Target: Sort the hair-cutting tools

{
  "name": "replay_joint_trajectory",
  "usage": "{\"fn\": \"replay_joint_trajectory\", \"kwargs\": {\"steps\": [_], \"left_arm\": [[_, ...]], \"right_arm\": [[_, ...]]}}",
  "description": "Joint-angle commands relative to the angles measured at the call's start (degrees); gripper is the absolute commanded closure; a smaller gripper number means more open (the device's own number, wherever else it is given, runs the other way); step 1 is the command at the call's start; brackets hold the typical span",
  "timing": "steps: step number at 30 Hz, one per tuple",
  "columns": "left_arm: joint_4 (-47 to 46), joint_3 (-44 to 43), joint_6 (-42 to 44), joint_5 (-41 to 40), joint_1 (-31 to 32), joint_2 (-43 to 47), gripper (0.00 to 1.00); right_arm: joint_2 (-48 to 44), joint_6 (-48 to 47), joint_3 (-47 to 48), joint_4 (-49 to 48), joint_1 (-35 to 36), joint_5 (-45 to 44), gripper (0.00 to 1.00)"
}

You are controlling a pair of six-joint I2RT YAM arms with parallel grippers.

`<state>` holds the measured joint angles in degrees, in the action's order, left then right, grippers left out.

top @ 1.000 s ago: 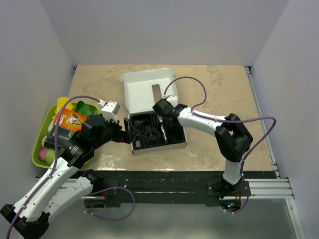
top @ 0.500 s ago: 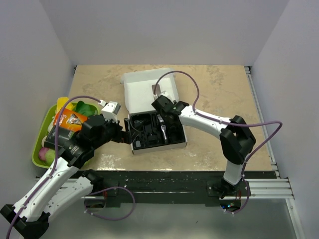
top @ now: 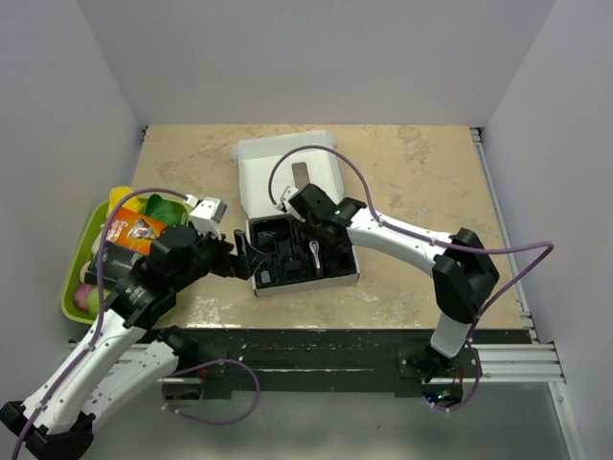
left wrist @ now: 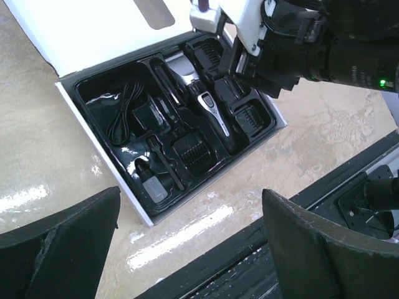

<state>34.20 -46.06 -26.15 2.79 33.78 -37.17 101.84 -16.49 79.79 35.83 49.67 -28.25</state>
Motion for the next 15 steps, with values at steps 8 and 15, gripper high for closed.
{"fn": "replay_joint_trajectory", "kwargs": {"steps": [8,15], "left_arm": [[2.45,-2.63,-1.88,0.20,0.06,3.94,0.00],[4.21,-3.24,-1.80,-0.50,0.15,5.09,0.00]], "right_arm": [[-5.51,-20.32,-3.93,-1.12,0.52,15.94,0.61],[-4.46,-27.18,-4.82,1.34,-1.41,19.98,0.61]]}}
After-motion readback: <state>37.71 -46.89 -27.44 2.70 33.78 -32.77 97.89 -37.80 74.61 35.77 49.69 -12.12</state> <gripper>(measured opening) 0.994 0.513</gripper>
